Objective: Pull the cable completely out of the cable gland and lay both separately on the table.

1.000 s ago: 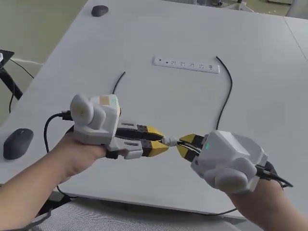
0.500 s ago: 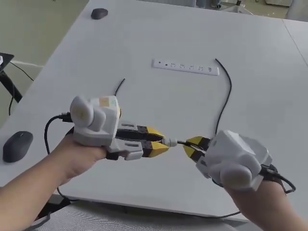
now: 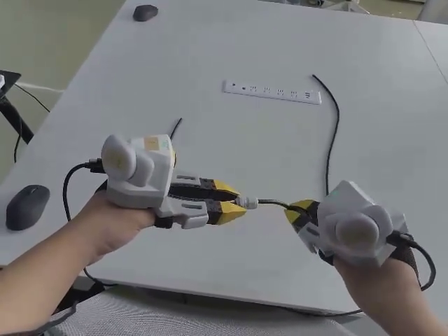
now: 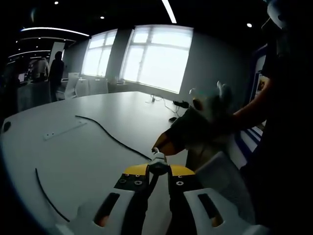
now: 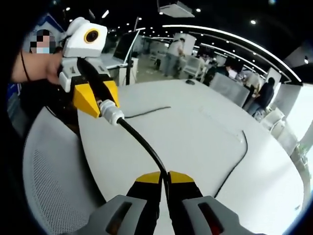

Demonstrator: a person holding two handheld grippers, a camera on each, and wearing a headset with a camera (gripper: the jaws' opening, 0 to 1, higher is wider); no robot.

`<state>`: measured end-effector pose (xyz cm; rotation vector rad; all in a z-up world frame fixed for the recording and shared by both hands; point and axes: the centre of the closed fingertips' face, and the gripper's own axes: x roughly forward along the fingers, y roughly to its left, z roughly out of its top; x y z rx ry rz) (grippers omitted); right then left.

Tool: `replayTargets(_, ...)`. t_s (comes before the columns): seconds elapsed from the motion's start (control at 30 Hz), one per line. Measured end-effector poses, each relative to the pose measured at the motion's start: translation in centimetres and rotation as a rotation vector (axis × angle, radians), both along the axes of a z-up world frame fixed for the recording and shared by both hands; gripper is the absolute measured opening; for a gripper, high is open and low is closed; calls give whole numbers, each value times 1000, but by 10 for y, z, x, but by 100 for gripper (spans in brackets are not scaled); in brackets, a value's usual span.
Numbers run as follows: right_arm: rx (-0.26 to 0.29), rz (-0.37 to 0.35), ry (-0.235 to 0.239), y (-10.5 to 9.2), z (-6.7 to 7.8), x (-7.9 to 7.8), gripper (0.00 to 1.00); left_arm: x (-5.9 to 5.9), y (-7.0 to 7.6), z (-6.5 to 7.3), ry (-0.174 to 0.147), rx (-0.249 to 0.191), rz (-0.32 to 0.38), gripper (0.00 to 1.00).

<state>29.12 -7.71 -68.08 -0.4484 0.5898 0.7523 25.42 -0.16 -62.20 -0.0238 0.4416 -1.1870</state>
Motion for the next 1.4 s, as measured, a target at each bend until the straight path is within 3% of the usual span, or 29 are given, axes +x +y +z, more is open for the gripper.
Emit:
replayTargets(0.23,78,-119,119,-11,-18,-1,0,-2,-1,0,4,-3,-6,15)
replayTargets(0.33,74,-122,127,-13,-26,-2,0,-4,-2,-5,10,8,-13,15)
replayTargets(0.5,136,-168,189,-12,-31,-7,0,-6,-2,-6,10,16,-20,15)
replayTargets(0.6,152,-175,197,-12,-30,-8,0,-6,-2,-7,13,15,-19,15)
replayTargets(0.77,154,-170,176,-13,-25,-8,0,-2,1,-7,13,15,-14,15)
replayTargets(1.17,72,-69,64,-14,-16,-12,1,0,4,-7,15,18,1,15)
replayTargets(1.37,57,8,4,-4,2,-16,9,-1,6,-8,18,23,4,15)
replayTargets(1.4,82,44,-15,3,9,-17,9,-1,5,-8,19,22,1,15)
